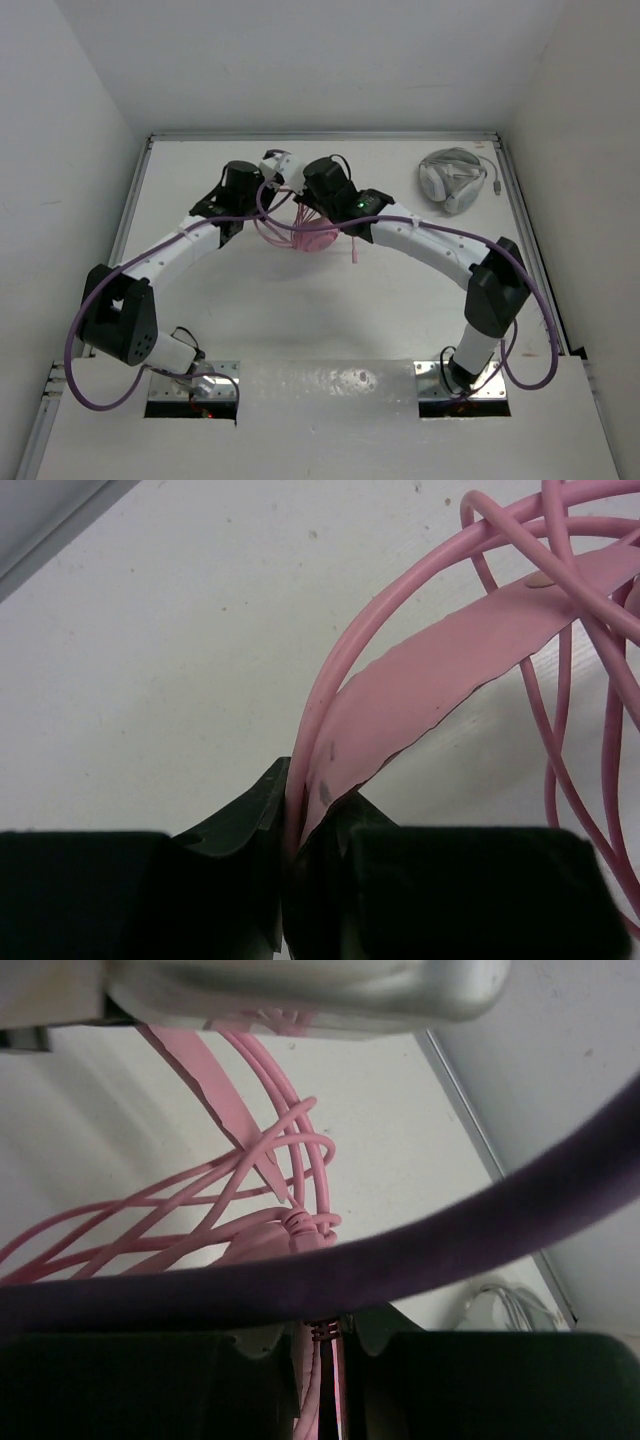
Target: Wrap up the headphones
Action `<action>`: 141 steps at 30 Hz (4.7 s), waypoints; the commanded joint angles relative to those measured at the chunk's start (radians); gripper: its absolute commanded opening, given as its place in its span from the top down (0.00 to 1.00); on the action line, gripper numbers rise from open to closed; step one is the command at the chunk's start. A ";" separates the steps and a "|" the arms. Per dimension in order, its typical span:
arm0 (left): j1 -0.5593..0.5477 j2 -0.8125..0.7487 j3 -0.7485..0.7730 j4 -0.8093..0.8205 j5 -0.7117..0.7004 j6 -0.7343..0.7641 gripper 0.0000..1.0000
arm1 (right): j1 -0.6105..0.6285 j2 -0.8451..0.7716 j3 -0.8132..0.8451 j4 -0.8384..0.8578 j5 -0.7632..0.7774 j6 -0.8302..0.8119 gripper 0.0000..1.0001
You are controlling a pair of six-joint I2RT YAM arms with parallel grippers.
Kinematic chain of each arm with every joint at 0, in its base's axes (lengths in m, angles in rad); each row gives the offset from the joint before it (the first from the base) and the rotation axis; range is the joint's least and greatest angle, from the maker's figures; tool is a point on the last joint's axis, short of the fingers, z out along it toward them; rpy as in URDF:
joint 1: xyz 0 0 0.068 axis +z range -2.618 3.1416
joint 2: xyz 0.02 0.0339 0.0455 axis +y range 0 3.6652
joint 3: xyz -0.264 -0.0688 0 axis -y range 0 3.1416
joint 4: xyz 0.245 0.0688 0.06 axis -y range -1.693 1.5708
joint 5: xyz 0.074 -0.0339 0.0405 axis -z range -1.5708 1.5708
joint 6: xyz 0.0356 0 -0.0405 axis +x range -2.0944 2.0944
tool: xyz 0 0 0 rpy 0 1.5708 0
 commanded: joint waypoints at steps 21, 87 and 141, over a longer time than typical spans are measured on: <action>-0.034 -0.042 0.049 -0.091 0.210 -0.017 1.00 | -0.364 -0.059 0.049 0.176 -0.384 0.262 0.89; -0.013 0.033 0.294 -0.180 0.075 -0.055 1.00 | -0.260 -0.124 -0.222 0.137 -0.596 0.452 0.24; 0.073 -0.062 0.304 -0.223 0.406 -0.144 0.00 | -0.405 -0.762 -0.639 -0.468 -0.115 0.775 1.00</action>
